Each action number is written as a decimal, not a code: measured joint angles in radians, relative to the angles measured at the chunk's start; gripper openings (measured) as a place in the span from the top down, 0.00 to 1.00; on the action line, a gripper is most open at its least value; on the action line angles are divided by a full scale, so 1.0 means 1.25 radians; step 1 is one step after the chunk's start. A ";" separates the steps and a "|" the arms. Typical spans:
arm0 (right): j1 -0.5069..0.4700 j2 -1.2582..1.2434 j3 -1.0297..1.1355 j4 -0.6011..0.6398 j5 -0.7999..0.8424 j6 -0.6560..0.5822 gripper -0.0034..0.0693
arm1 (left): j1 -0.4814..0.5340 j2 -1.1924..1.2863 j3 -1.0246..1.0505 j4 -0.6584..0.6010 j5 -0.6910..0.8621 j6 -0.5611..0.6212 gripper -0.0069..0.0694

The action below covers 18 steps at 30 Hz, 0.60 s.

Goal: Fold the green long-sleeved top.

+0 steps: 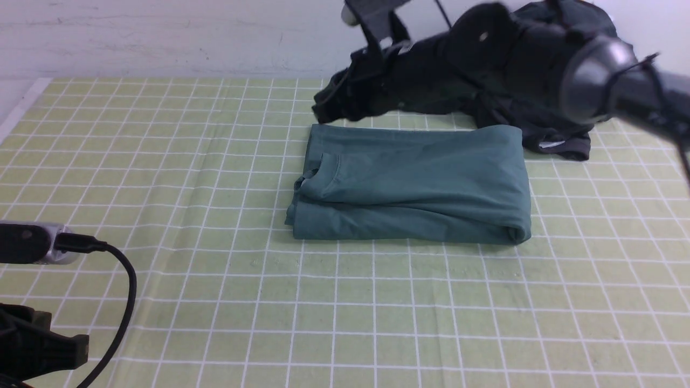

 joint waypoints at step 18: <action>-0.277 -0.689 0.207 -0.605 0.093 0.385 0.97 | 0.000 0.000 0.000 0.019 -0.016 0.000 0.87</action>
